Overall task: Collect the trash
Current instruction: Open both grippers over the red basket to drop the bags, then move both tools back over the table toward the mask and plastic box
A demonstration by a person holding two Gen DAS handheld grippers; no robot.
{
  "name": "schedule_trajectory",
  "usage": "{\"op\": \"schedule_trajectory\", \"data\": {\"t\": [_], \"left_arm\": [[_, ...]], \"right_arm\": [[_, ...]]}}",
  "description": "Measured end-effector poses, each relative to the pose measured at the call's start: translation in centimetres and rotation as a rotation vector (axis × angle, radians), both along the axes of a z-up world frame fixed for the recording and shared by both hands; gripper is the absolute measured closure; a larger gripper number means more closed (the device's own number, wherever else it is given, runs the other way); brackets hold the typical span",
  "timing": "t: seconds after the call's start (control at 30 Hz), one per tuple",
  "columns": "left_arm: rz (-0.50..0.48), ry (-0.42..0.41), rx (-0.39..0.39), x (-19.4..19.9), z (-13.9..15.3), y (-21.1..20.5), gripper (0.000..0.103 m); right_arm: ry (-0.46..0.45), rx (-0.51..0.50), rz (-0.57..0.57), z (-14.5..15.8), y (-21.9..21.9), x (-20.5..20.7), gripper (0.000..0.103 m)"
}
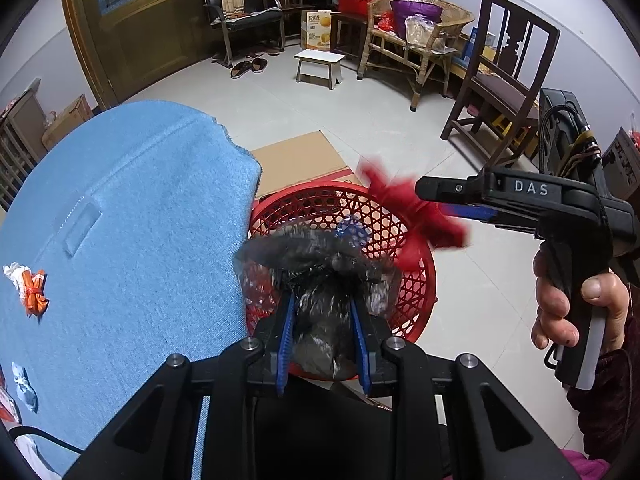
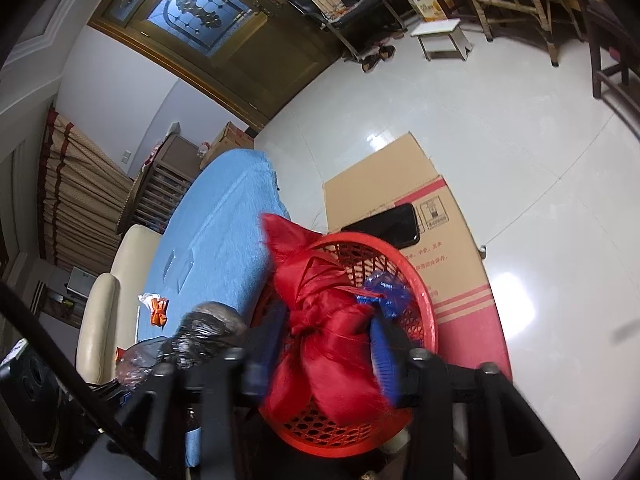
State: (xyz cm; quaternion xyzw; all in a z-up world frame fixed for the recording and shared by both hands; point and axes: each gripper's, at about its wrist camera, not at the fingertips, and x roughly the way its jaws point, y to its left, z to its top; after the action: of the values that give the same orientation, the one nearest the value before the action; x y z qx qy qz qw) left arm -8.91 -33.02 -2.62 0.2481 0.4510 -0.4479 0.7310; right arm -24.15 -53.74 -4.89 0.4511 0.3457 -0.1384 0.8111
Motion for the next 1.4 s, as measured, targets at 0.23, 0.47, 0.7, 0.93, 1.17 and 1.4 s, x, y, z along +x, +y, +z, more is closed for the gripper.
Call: {"op": "schedule_trajectory", "data": {"t": [0.23,0.47,0.7,0.93,1.17,1.4], "left_arm": [[0.019,0.005,-0.009,0.4,0.0,0.5,0.076],[0.062,-0.014,-0.028,0.9,0.3,3.5,0.071],[0.176,-0.074,-0.069,2.1,1.5,9.3,0.067],[0.329,-0.121,-0.107,3.6,1.9,16.3,0.066],[0.491,-0.128,-0.15,5.6,1.9,23.4,0.063],[0.671,-0.099,-0.17,7.7,0.4,31.0,0.063]], "right_arm": [[0.008,0.007,0.016,-0.1,0.5,0.5,0.043],[0.006,-0.005,0.028,0.5,1.0,0.9,0.043],[0.009,-0.03,0.075,1.5,2.8,2.6,0.043],[0.023,-0.067,0.159,2.7,6.1,5.4,0.043],[0.043,-0.126,0.279,4.1,11.1,9.2,0.043],[0.053,-0.19,0.414,5.5,16.7,14.4,0.043]]}}
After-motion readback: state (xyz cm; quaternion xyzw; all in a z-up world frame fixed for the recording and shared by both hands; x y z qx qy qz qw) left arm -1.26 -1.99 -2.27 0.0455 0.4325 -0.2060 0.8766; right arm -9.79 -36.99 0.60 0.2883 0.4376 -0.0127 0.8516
